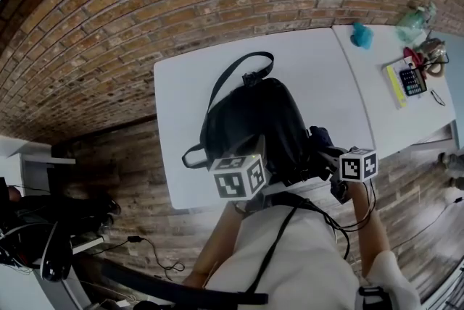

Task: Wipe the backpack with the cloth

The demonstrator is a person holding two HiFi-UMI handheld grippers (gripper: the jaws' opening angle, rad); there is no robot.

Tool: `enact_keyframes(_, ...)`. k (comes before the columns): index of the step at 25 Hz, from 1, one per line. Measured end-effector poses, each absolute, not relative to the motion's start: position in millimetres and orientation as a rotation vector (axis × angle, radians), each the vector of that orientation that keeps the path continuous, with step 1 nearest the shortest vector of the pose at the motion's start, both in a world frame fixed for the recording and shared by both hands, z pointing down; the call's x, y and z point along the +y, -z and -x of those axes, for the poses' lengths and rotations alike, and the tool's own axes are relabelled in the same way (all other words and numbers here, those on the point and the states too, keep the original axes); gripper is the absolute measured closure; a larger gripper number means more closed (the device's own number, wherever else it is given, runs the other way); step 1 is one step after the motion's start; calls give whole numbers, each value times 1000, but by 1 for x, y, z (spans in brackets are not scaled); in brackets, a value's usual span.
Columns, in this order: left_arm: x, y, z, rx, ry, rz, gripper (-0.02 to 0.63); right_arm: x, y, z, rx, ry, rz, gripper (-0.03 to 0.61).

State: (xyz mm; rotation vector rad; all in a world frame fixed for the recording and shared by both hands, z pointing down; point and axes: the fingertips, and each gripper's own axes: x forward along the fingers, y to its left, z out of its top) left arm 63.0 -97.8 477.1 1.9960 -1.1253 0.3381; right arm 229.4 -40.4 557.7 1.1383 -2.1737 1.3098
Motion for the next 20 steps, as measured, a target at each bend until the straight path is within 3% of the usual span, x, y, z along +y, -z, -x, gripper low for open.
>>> enact_keyframes(9, -97, -477, -55, -1140, -324, -1984, 609, -107, -519, -246, -2263, -1089, -1177, 541)
enact_keyframes(20, -93, -478, -47, -1166, -327, -1966, 609, -229, -482, -170, -2410, -860, -1100, 540)
